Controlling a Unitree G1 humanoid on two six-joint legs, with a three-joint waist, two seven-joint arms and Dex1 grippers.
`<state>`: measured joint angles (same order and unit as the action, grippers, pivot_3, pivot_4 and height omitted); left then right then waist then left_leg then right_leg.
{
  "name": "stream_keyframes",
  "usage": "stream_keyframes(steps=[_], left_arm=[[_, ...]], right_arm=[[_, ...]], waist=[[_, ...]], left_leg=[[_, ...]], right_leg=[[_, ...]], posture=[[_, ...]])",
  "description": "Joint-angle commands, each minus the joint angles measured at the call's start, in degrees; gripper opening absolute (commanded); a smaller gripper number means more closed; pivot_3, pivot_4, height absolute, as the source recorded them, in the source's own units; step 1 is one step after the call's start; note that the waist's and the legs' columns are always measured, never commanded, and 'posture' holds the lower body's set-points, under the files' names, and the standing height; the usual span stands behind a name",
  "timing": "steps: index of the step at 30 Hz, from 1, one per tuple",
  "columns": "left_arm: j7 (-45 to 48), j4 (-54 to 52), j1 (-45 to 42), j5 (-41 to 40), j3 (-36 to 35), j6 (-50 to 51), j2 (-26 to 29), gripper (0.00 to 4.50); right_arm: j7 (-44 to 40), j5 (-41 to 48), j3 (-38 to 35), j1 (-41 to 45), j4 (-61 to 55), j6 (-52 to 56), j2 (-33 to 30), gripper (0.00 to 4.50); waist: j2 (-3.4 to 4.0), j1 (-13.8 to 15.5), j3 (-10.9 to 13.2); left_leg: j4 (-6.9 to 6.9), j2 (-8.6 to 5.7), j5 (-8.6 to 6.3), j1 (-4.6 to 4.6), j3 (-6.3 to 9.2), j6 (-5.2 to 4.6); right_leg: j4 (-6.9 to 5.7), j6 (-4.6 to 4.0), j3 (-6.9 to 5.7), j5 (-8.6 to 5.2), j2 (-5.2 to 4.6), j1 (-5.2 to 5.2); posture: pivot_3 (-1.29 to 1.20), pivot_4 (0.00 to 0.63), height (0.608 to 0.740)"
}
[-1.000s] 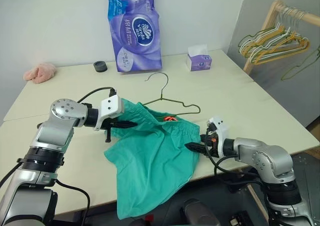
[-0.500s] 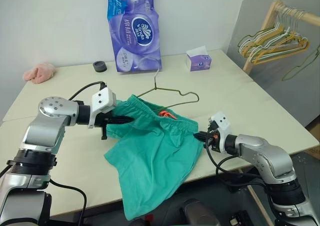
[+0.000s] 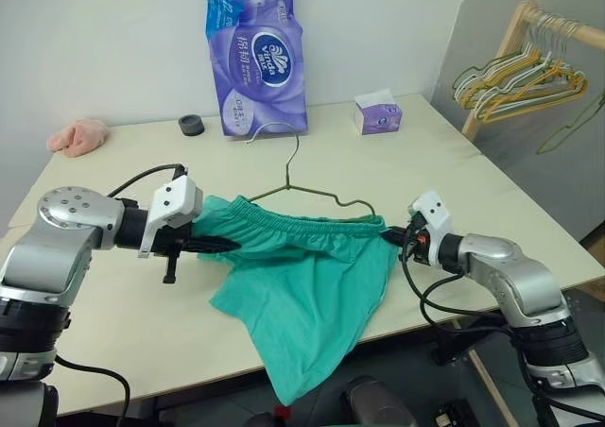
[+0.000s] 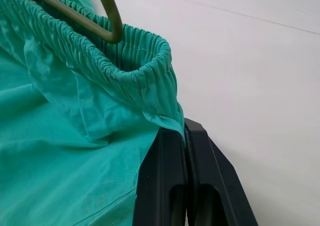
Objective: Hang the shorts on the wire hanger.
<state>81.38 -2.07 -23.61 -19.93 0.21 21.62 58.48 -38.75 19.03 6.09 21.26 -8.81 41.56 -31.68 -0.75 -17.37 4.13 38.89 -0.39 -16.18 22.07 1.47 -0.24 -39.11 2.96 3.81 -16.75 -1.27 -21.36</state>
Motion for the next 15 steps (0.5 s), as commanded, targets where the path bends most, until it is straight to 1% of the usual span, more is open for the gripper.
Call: stream_keyframes(steps=[1, 4, 8, 11, 12, 15], left_arm=[[0.29, 0.85, 0.68, 2.24, -0.09, -3.10, 1.89, 0.00], [-0.59, 2.68, 0.51, 4.14, 0.35, -4.72, 1.75, 0.00], [-3.12, 4.91, -1.02, 6.20, 1.10, -6.17, 0.23, 0.00], [-3.89, 4.82, -1.16, 6.65, 1.64, -6.49, -0.66, 0.00], [-4.47, 4.34, -1.18, 6.72, 1.97, -6.31, -1.40, 0.00], [-5.24, 2.82, -1.04, 6.46, 2.75, -5.49, -3.03, 0.00]], right_arm=[[-0.18, -1.05, -0.97, 0.07, -2.04, -1.09, -1.56, 0.03], [-1.42, -1.43, -0.36, -0.04, -3.39, -1.96, -3.08, 0.03], [-3.92, -3.52, 2.53, 1.35, -7.40, -4.68, -6.06, 0.03], [-5.22, -4.90, 4.83, 3.74, -9.53, -5.25, -7.12, 0.03], [-5.75, -6.46, 6.78, 5.81, -9.70, -5.96, -7.19, 0.03], [-5.86, -10.26, 11.04, 10.85, -8.58, -7.28, -5.82, 0.03]], waist=[[0.00, -0.01, 0.00], [0.01, -0.01, 0.01], [0.01, -0.01, 0.01], [0.01, -0.03, 0.02], [0.01, -0.05, 0.02], [0.02, -0.23, 0.02]], left_leg=[[0.00, 0.00, 0.00, 0.00, 0.00, 0.00], [0.00, 0.01, 0.00, 0.00, 0.00, 0.00], [0.00, 0.01, 0.00, 0.00, -0.01, 0.00], [0.00, 0.01, 0.00, 0.00, -0.01, 0.00], [0.00, 0.01, 0.00, 0.00, -0.01, 0.00], [0.00, 0.02, 0.00, -0.01, -0.01, 0.00]], right_leg=[[0.00, 0.00, 0.00, 0.00, 0.00, 0.00], [-0.01, 0.00, 0.00, 0.00, 0.00, -0.01], [0.01, 0.00, 0.00, 0.00, 0.00, -0.02], [0.01, 0.00, 0.01, 0.00, 0.00, -0.02], [0.01, 0.00, 0.01, 0.00, 0.00, -0.02], [-0.01, 0.00, 0.02, 0.00, 0.00, -0.04]], posture=[[-0.30, 0.030, 0.740], [-0.30, 0.033, 0.740], [-0.31, 0.035, 0.740], [-0.32, 0.035, 0.740], [-0.32, 0.035, 0.740], [-0.32, 0.035, 0.740]])
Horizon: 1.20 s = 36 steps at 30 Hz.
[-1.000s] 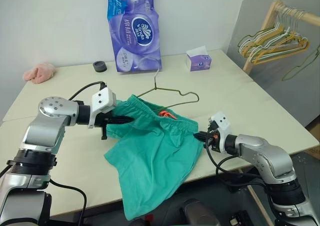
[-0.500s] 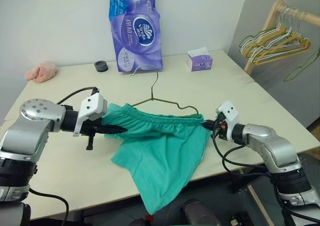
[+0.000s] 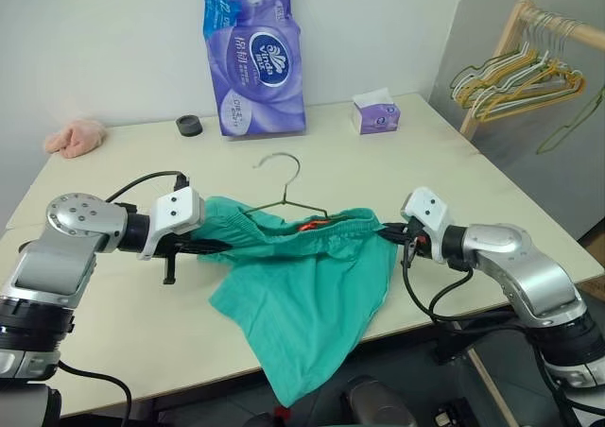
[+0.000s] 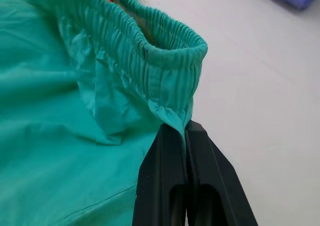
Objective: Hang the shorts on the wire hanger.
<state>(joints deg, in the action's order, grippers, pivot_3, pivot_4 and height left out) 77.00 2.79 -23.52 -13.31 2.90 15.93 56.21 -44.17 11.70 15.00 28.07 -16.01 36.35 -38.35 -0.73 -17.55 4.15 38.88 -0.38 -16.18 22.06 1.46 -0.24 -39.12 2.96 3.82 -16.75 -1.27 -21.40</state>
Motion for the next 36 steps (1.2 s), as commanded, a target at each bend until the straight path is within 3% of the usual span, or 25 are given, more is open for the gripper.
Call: stream_keyframes(steps=[1, 7, 13, 17, 26, 36], left_arm=[[-0.76, -2.50, -0.98, -0.31, 0.31, 0.52, -1.01, 0.00], [-2.00, -3.09, -0.42, 0.79, 1.64, -0.06, -2.11, 0.00], [-3.99, -2.64, 0.38, 1.60, 1.17, -0.52, -2.83, 0.00], [-4.71, -2.19, 0.35, 1.98, 1.47, -0.87, -3.34, 0.00], [-4.70, -2.85, 1.11, 2.41, 2.15, -1.10, -3.75, 0.00], [-4.42, -2.39, 0.55, 2.47, 2.45, -1.27, -3.73, 0.00]], right_arm=[[-0.61, -3.59, 2.96, 5.23, -0.72, -2.32, 1.40, 0.03], [-4.31, -7.10, 6.61, 9.82, 0.86, -6.56, 2.04, 0.03], [-9.96, -7.59, 7.29, 9.19, -2.28, -10.16, -0.62, 0.03], [-11.60, -7.59, 6.26, 7.67, -2.90, -10.75, -2.37, 0.94], [-11.61, -9.56, 4.43, 7.71, -0.03, -7.77, -4.56, 3.96], [-14.72, -13.18, 9.73, 10.85, 8.74, -10.14, -1.79, 3.96]], waist=[[-0.01, -0.06, 0.00], [-0.01, 0.03, -0.01], [-0.01, -0.02, -0.01], [-0.02, -0.01, -0.02], [-0.02, -0.06, -0.02], [-0.02, -0.48, -0.02]], left_leg=[[-0.01, 0.01, 0.00, 0.00, 0.01, 0.00], [-0.01, 0.00, 0.00, 0.03, 0.03, 0.00], [0.00, -0.01, 0.00, 0.03, 0.04, 0.00], [0.00, -0.01, 0.00, 0.03, 0.05, 0.00], [0.00, 0.00, 0.00, 0.03, 0.05, 0.00], [-0.01, 0.00, 0.00, 0.01, 0.05, 0.00]], right_leg=[[0.00, 0.00, -0.01, 0.00, 0.00, 0.00], [0.02, -0.01, -0.03, 0.00, -0.03, 0.00], [0.02, -0.01, -0.04, 0.00, -0.05, 0.00], [0.01, -0.01, -0.05, 0.01, -0.05, 0.00], [0.01, -0.01, -0.05, 0.00, -0.05, 0.00], [0.00, -0.01, -0.06, 0.01, -0.04, -0.01]], posture=[[-0.32, 0.033, 0.740], [-0.32, 0.031, 0.740], [-0.32, 0.030, 0.740], [-0.32, 0.027, 0.740], [-0.33, 0.025, 0.740], [-0.32, 0.021, 0.740]])
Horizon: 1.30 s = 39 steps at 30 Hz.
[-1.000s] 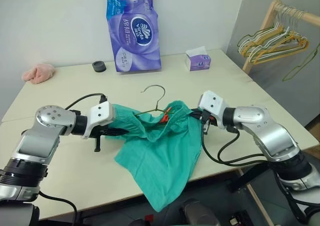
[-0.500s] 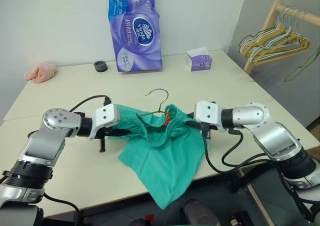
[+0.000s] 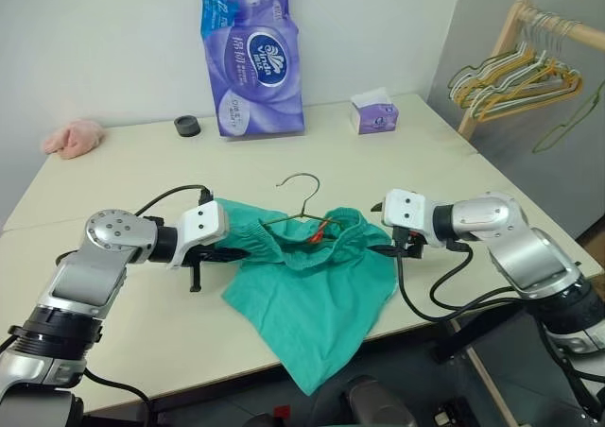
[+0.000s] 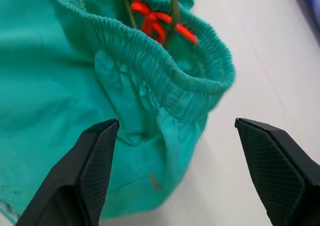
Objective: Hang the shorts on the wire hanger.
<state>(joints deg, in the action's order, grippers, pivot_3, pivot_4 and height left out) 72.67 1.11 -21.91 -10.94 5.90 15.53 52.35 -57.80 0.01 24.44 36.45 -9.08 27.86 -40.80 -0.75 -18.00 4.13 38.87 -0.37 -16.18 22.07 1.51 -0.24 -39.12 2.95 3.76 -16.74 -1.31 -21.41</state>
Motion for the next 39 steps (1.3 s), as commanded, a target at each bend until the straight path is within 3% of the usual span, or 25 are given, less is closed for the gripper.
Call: stream_keyframes(steps=[1, 11, 14, 24, 28, 29, 39], left_arm=[[0.01, -0.69, -1.15, 0.18, -0.43, -0.91, 0.18, 0.00], [0.15, -0.92, -1.24, 0.21, -0.40, -0.59, 0.21, 0.00], [-0.02, -1.24, -1.15, 0.06, -0.51, -0.24, 0.05, 0.00], [-1.12, -1.64, -0.01, -1.21, -1.67, 0.23, -1.38, 0.00], [-2.57, -0.06, -0.75, -3.18, -3.35, 2.20, -3.10, 0.00], [-2.92, 1.13, -1.34, -3.26, -3.81, 2.13, -3.60, 0.57], [-2.62, 7.45, -3.91, -6.77, -7.78, 5.14, -3.37, 3.43]], right_arm=[[-1.83, -2.07, 1.36, 3.32, 4.38, -2.47, 1.46, 3.96], [-4.93, -7.65, 6.84, 8.77, 22.36, -12.88, 9.40, 3.96], [-5.68, -7.60, 6.40, 9.12, 24.24, -13.03, 11.18, 3.37], [-10.06, -5.33, 3.94, 8.56, 21.18, -8.93, 12.55, 0.05], [-11.62, -4.12, 2.84, 8.19, 17.78, -5.85, 12.34, 0.05], [-12.05, -3.65, 2.41, 8.06, 16.67, -4.67, 12.24, 0.00], [-15.47, 0.54, 0.08, 6.40, 7.92, 4.37, 8.22, 0.00]], waist=[[0.00, -0.06, 0.00], [-0.01, -0.56, -0.01], [-0.01, -0.70, -0.02], [-0.01, -0.75, -0.02], [0.00, -0.71, -0.02], [0.00, -0.70, -0.02], [-0.01, -0.91, -0.03]], left_leg=[[0.00, 0.00, 0.00, 0.00, 0.00, 0.00], [0.00, -0.02, 0.00, 0.00, 0.00, 0.00], [0.01, -0.02, 0.00, 0.00, 0.02, 0.00], [0.00, -0.01, 0.00, 0.00, 0.07, 0.01], [0.00, -0.01, 0.00, 0.00, 0.09, 0.01], [0.01, -0.02, 0.00, 0.00, 0.09, 0.01], [0.01, -0.02, 0.00, 0.01, 0.12, 0.01]], right_leg=[[0.00, 0.00, 0.00, 0.00, 0.00, 0.00], [0.00, -0.01, 0.00, 0.01, -0.01, 0.01], [-0.02, -0.01, -0.02, 0.01, -0.01, 0.01], [-0.03, -0.01, -0.05, 0.01, -0.01, 0.01], [-0.03, -0.01, -0.06, 0.01, -0.01, 0.01], [-0.03, -0.01, -0.06, 0.01, -0.02, 0.01], [-0.03, -0.01, -0.09, 0.01, -0.03, 0.01]], posture=[[-0.32, 0.021, 0.740], [-0.31, 0.020, 0.740], [-0.31, 0.020, 0.740], [-0.31, 0.024, 0.740], [-0.31, 0.025, 0.740], [-0.31, 0.025, 0.740], [-0.32, 0.026, 0.740]])
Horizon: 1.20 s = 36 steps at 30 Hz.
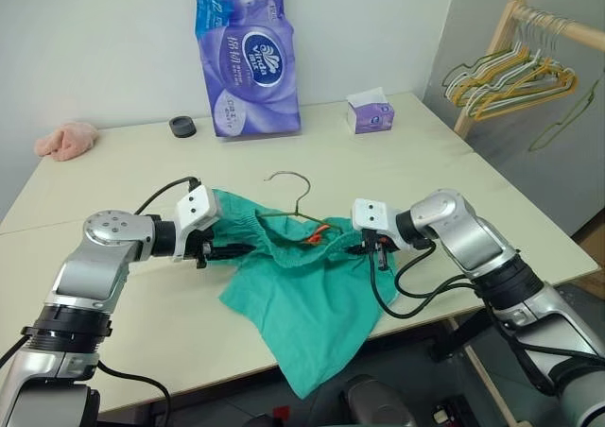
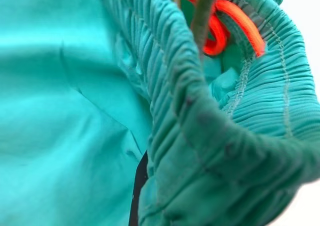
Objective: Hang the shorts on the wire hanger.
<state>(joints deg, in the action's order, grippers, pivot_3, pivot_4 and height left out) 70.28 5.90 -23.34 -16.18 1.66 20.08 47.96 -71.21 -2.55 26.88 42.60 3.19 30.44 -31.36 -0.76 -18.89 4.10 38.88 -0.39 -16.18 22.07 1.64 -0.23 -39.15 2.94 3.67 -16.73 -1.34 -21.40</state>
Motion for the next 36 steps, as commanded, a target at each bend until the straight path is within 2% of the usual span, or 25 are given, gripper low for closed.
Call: stream_keyframes(steps=[1, 2, 8, 11, 20, 26, 35, 36], left_arm=[[0.42, 3.95, -3.24, -2.38, -4.20, 1.49, 1.46, 3.79], [1.08, 4.85, -3.86, -3.31, -4.81, 2.67, 1.74, 4.02], [3.12, 7.64, -6.31, -5.69, -5.53, 6.66, 1.97, 4.02], [4.04, 7.26, -5.85, -5.10, -3.80, 6.82, 2.02, 4.49], [3.42, 10.42, -6.94, -0.39, -1.20, -1.07, 0.55, 4.49], [8.43, 10.69, -7.38, -0.15, -0.46, -3.37, 1.86, 4.49], [6.19, 14.72, -8.54, 4.56, 1.24, -11.48, -0.35, 4.49], [6.17, 15.14, -8.67, 4.57, 1.08, -11.95, -0.56, 4.31]], right_arm=[[-2.51, 3.59, -2.71, 0.08, -5.27, 2.63, -2.10, 0.00], [-2.88, 4.04, -2.94, -0.09, -6.05, 3.26, -2.89, 0.00], [-3.04, 6.03, -3.71, -0.65, -8.88, 6.05, -5.95, 0.00], [-2.87, 6.85, -3.94, -0.71, -9.97, 7.12, -6.90, 0.00], [-3.48, 8.24, -3.93, -0.55, -11.49, 8.53, -9.52, 0.00], [-4.68, 9.25, -4.29, -0.29, -11.78, 8.24, -12.26, 0.00], [-5.24, 9.83, -4.23, -0.04, -11.99, 7.66, -13.09, 0.00], [-5.39, 9.83, -4.25, -0.08, -12.10, 7.63, -13.27, 0.00]], waist=[[0.00, -0.04, 0.00], [0.00, -0.05, 0.00], [0.00, -0.13, 0.00], [0.00, -0.22, 0.00], [0.00, -0.30, 0.00], [0.00, -0.32, 0.00], [0.00, -0.38, -0.01], [0.00, -0.40, 0.00]], left_leg=[[0.00, 0.00, 0.00, 0.00, 0.01, 0.00], [0.00, 0.00, 0.00, 0.00, 0.02, 0.00], [0.00, 0.00, 0.00, 0.00, 0.02, 0.00], [0.00, 0.00, 0.00, 0.01, 0.03, 0.00], [0.00, 0.00, 0.00, 0.01, 0.02, 0.00], [0.00, -0.01, 0.00, 0.02, 0.02, 0.00], [0.00, 0.00, 0.00, 0.02, 0.02, 0.00], [0.00, 0.00, 0.00, 0.02, 0.02, 0.00]], right_leg=[[0.00, 0.00, -0.01, 0.00, 0.00, 0.00], [0.00, 0.00, -0.02, 0.00, 0.00, -0.01], [0.02, 0.00, -0.03, 0.00, 0.00, 0.00], [0.02, 0.00, -0.03, 0.00, 0.00, -0.01], [0.04, 0.00, -0.02, 0.00, -0.03, -0.01], [0.04, 0.00, -0.02, 0.00, -0.03, -0.01], [0.04, 0.00, -0.02, 0.00, -0.04, -0.01], [0.04, 0.00, -0.03, 0.00, -0.04, -0.01]], posture=[[-0.33, 0.027, 0.740], [-0.33, 0.027, 0.740], [-0.34, 0.026, 0.740], [-0.34, 0.026, 0.740], [-0.36, 0.024, 0.740], [-0.36, 0.024, 0.740], [-0.36, 0.020, 0.740], [-0.37, 0.018, 0.740]])
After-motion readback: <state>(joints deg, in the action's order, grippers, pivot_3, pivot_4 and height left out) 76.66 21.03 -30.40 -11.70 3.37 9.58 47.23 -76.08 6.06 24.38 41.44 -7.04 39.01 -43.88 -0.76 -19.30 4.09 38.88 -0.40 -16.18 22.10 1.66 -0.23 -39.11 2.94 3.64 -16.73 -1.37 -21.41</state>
